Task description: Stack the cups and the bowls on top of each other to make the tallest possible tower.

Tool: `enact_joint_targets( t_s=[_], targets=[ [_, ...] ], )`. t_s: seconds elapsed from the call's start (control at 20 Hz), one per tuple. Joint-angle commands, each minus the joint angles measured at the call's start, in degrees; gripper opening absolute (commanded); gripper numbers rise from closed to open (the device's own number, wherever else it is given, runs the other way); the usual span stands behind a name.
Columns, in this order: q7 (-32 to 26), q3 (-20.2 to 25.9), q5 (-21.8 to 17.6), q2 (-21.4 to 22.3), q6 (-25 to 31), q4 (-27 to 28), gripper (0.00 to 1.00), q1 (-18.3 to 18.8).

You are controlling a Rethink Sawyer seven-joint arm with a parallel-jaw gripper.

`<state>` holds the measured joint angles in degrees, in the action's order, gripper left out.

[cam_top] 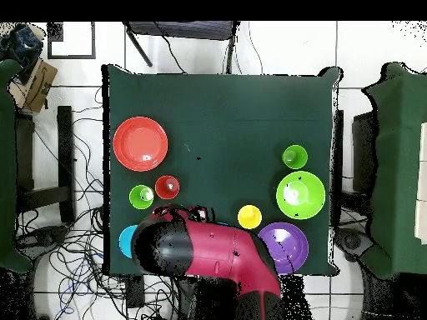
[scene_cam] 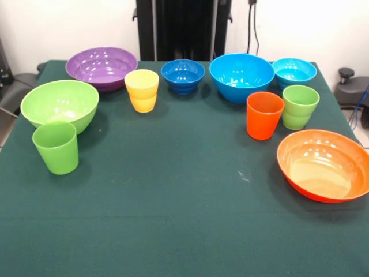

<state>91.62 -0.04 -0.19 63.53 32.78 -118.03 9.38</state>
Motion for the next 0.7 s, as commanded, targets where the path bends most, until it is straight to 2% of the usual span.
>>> enact_joint_targets(
  t_s=[0.05,0.7],
  targets=[
    [-0.06,4.75,-3.97,-6.25,-1.49,3.26,1.00,2.43],
    [-4.32,8.41,-7.67,-11.09,-2.16,8.64,1.00,8.24]
  ],
)
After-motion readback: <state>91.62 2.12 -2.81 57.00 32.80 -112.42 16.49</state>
